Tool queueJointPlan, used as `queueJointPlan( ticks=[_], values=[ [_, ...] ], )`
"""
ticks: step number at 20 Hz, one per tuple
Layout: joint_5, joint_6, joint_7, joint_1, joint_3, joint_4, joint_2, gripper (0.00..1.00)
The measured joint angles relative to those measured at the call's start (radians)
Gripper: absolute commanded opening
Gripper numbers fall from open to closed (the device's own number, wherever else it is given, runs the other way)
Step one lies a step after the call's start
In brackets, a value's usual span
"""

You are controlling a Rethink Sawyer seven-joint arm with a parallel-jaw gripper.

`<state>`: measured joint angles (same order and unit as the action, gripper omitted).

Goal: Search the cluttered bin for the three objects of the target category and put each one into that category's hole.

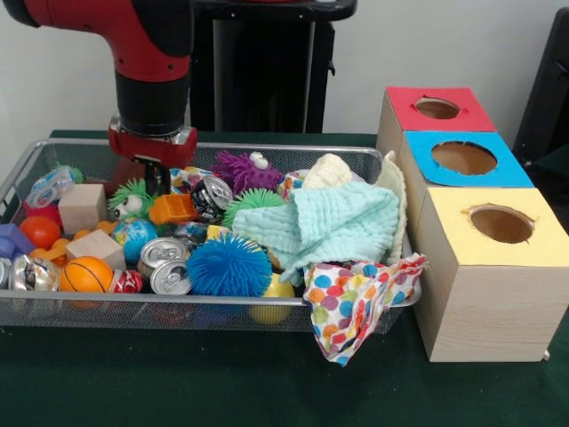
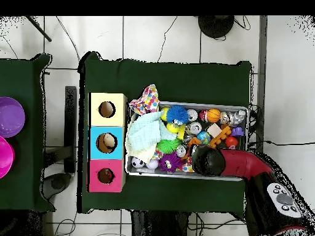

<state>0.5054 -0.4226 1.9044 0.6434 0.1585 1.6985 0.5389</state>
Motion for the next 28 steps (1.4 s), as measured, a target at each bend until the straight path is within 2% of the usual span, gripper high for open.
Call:
queueJointPlan(
  ticks=[8, 28],
  values=[
    [-0.106, 0.000, 0.000, -0.004, 0.029, 0.002, -0.002, 0.00],
    [-0.196, 0.000, 0.000, -0.014, 0.037, 0.006, -0.003, 0.00]
  ],
)
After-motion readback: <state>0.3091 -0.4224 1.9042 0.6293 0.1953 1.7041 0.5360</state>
